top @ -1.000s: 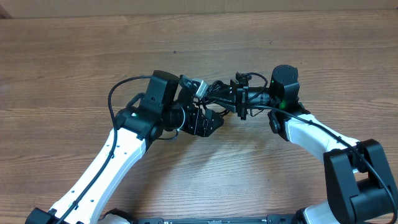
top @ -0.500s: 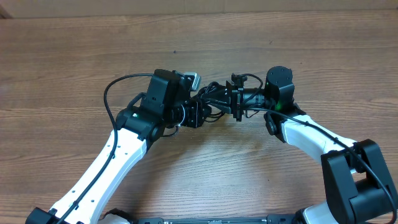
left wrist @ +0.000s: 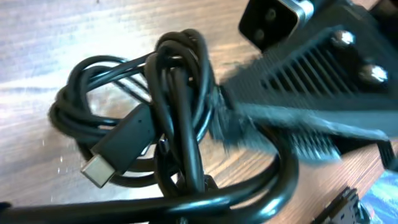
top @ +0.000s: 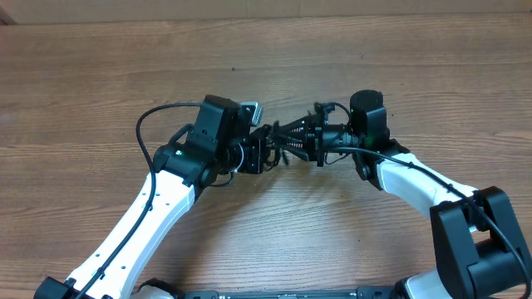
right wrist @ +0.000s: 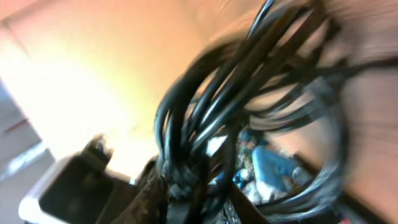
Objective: Untangle cables
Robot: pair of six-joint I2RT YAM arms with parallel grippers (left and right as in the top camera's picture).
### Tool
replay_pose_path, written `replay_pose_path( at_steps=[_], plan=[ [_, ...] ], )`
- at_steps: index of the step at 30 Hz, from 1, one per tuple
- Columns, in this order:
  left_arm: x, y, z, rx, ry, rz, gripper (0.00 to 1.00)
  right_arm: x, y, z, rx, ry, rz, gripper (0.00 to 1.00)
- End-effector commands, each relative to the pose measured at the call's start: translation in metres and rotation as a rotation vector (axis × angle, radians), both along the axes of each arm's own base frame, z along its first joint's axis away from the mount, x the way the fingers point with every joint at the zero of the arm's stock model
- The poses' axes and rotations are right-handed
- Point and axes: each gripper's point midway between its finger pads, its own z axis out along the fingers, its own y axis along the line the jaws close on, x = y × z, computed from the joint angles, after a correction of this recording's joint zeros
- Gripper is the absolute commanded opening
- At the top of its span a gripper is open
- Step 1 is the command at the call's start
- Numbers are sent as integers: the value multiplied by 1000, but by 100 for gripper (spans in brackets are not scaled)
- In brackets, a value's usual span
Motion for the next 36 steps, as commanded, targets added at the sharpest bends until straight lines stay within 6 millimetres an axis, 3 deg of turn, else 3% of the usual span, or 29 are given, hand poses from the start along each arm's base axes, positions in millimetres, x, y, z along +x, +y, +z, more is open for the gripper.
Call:
replay_pose_path(
  at_steps=[1, 8, 17, 21, 25, 30, 36],
  plan=[
    [-6, -3, 3, -5, 9, -40, 4, 20, -17, -11, -124, -180, -83, 25],
    [-23, 16, -16, 94, 104, -7, 4, 23, -23, -19, -202, -390, -39, 26],
    [-39, 30, -26, 85, 292, 159, 4, 24, -23, -17, -273, -756, 65, 44],
    [-33, 36, -23, 29, 341, 240, 4, 25, -20, -6, -256, -894, 91, 50],
    [-25, 37, -16, -45, 357, 272, 4, 21, -10, 19, -186, -1089, 127, 53],
    [-11, 27, -3, -155, 344, 291, 4, 11, 11, 42, -143, -1386, 178, 53],
    [-7, 10, 14, -284, 379, 283, 4, -3, 33, 43, -172, -1700, 261, 28]
  ],
)
